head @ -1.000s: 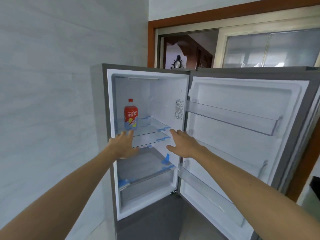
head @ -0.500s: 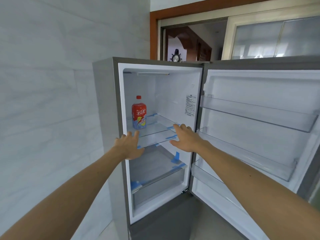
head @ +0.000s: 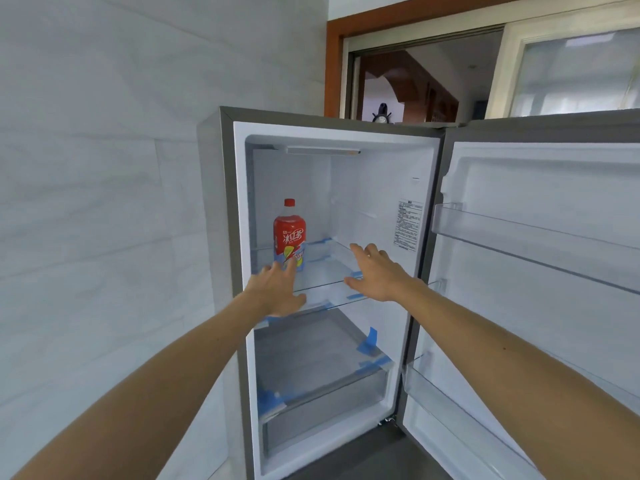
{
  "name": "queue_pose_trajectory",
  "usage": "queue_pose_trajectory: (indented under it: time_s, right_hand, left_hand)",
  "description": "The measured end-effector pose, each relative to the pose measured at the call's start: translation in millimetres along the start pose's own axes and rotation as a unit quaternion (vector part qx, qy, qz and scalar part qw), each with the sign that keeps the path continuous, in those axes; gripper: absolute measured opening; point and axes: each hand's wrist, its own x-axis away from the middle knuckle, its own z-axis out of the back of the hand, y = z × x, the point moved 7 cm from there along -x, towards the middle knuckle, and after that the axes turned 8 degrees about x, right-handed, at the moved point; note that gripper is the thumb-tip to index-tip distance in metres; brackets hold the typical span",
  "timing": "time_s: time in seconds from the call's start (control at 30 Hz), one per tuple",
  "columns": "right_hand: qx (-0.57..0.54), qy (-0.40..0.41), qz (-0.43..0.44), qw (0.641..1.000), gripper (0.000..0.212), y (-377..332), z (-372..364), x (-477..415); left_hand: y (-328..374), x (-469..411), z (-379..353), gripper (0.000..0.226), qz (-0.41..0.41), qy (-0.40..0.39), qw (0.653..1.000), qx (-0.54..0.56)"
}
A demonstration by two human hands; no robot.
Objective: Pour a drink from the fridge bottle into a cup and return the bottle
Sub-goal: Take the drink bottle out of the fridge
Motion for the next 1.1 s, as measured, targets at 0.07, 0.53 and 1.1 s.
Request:
queue_pose_trajectory:
  time_s: [0.07,0.53,1.1]
  right_hand:
    - [-0.002,-0.001,0.015,1.0,0.078,9,-4,-21]
    - [-0.074,-0.022,0.095,0.993,0.08,54,-44,-129]
    - [-0.091,-0.01,0.132,0.987,0.084,34,-52,-184]
  left_hand:
    - [-1,-17,-2,0.084,0.02,0.005,1.0,0.012]
    - [-17,-89,-20,0.091,0.151,0.026,0.988,0.027]
    - [-44,-120,-20,0.085,0.189,0.036,0.981,-0.002]
